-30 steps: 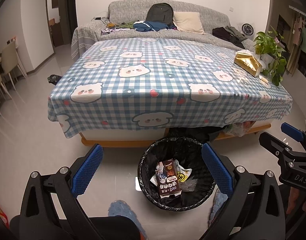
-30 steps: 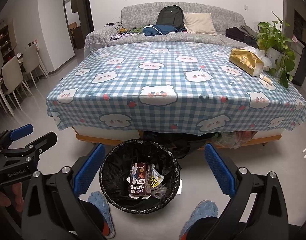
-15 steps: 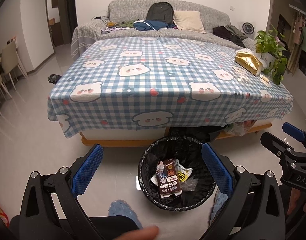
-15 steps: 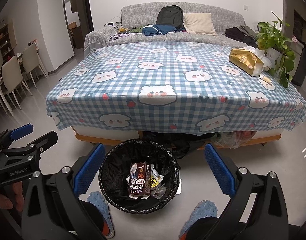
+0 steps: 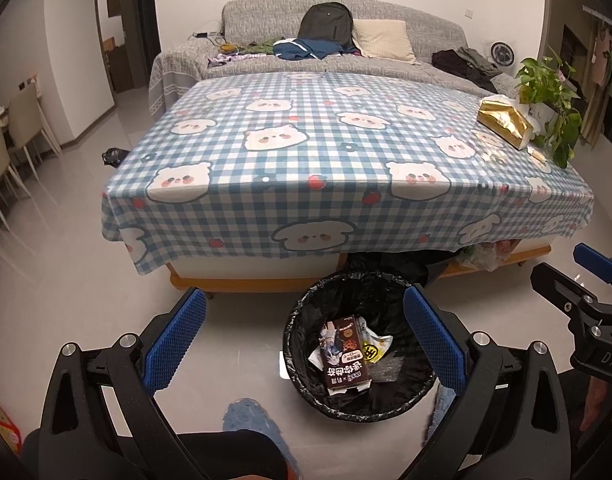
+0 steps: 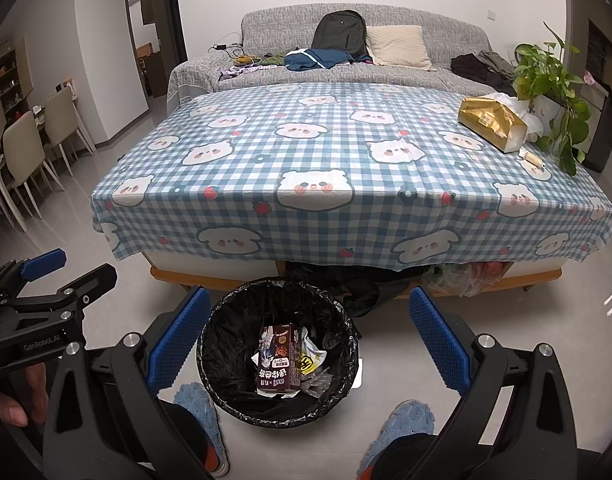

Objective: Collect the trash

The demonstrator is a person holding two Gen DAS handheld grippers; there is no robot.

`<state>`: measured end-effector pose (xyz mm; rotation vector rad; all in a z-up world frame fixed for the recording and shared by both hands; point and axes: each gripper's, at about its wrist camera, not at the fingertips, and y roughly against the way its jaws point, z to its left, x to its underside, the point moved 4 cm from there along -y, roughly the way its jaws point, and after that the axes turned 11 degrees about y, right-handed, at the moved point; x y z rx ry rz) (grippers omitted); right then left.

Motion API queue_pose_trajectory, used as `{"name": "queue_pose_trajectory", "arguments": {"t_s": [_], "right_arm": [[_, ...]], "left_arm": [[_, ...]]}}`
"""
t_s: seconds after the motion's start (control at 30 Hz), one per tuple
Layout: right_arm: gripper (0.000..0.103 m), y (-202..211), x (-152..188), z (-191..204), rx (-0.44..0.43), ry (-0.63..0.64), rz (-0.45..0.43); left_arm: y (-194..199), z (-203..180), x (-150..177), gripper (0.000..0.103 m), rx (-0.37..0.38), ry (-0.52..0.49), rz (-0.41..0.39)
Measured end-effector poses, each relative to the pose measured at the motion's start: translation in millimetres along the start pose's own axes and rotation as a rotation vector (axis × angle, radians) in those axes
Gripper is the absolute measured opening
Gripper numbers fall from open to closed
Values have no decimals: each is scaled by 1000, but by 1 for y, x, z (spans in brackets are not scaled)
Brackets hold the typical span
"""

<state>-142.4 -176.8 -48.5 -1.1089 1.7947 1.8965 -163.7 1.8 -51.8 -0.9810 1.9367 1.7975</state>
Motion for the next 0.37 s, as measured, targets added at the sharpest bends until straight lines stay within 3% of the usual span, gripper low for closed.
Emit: {"name": "queue_pose_trajectory", "arguments": {"t_s": [0.37], "right_arm": [[96, 0, 0, 0, 0, 0, 0]], "left_arm": [[-3, 0, -1, 97, 32, 11, 19]]}}
